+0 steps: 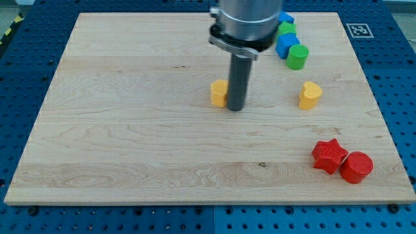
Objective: Move the arm to the right of the yellow heart
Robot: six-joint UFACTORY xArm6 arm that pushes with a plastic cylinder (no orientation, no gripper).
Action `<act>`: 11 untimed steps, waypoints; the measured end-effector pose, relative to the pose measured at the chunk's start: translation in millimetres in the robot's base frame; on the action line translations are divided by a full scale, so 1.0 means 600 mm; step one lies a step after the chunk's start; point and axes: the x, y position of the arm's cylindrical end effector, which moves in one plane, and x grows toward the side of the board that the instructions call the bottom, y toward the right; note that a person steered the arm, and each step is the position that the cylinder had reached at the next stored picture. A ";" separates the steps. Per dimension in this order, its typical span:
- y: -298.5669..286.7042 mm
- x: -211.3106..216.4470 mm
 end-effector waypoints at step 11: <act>0.305 -0.026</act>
